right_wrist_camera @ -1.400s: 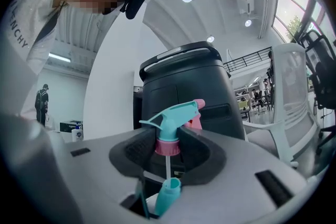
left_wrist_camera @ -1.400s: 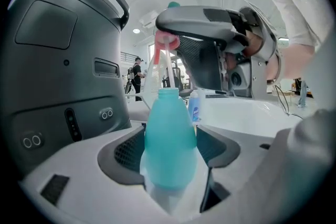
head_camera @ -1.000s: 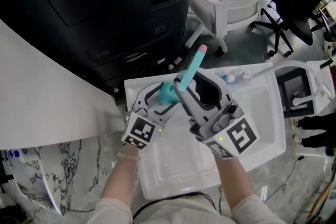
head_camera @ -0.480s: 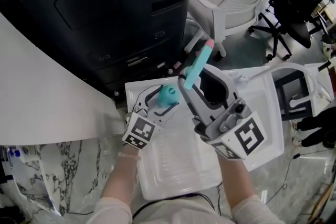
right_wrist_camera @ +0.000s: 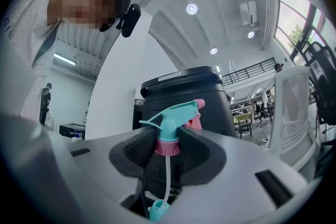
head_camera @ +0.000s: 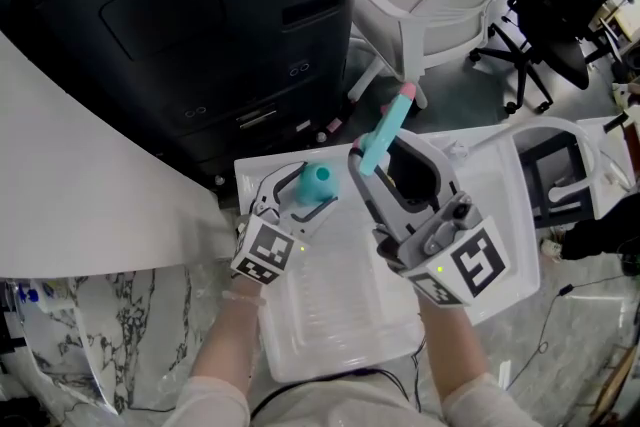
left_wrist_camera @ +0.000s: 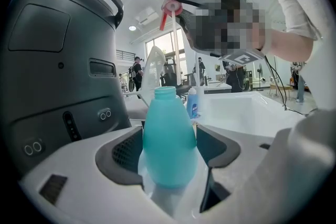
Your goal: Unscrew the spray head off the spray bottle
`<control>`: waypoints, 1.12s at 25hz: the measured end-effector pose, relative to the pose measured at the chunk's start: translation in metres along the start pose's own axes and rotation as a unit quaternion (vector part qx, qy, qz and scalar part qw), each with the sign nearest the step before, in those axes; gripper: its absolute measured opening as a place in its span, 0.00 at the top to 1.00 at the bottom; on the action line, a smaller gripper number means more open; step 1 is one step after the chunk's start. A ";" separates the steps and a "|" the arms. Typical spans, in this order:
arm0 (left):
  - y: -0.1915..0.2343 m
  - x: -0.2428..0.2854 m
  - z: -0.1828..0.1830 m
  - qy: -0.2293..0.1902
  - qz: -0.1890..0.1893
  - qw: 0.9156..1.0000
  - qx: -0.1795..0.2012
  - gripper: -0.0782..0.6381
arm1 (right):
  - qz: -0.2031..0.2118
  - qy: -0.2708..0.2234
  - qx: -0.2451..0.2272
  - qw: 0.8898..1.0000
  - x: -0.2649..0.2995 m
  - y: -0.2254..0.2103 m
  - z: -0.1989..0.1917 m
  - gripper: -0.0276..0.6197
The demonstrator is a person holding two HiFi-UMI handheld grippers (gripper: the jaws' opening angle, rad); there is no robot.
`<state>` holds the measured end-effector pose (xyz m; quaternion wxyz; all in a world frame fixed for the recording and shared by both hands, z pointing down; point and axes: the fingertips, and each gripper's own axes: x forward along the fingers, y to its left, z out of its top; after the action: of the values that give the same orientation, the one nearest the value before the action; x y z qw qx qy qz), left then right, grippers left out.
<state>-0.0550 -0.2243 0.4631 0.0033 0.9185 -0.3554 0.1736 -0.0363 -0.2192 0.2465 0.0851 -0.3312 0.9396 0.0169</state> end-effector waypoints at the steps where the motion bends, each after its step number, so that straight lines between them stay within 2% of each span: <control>1: 0.000 -0.001 0.000 -0.001 0.002 1.000 0.001 0.46 | 0.000 0.003 0.000 1.000 -0.002 0.000 -0.003 0.74; 6: 0.004 -0.008 0.008 -0.026 0.021 0.999 -0.014 0.45 | -0.003 0.014 0.001 1.000 -0.011 -0.001 -0.012 0.74; 14: -0.005 -0.021 0.017 -0.031 0.026 0.999 -0.013 0.45 | -0.006 0.021 -0.003 1.000 -0.024 -0.001 -0.013 0.74; 20: -0.011 -0.041 0.019 -0.023 0.058 0.998 0.001 0.45 | -0.002 0.024 -0.009 1.000 -0.034 0.003 -0.008 0.74; 24: -0.012 -0.058 0.025 -0.031 0.080 0.996 -0.003 0.46 | 0.000 0.031 -0.014 0.999 -0.043 0.005 -0.006 0.74; 28: -0.008 -0.078 0.040 -0.054 0.122 0.991 -0.009 0.72 | 0.004 0.032 -0.018 0.999 -0.051 0.010 0.000 0.74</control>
<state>-0.0909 -0.1724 0.4014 -0.0289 0.8764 -0.4656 0.1194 -0.0034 -0.1799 0.2554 0.0492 -0.3297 0.9425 0.0239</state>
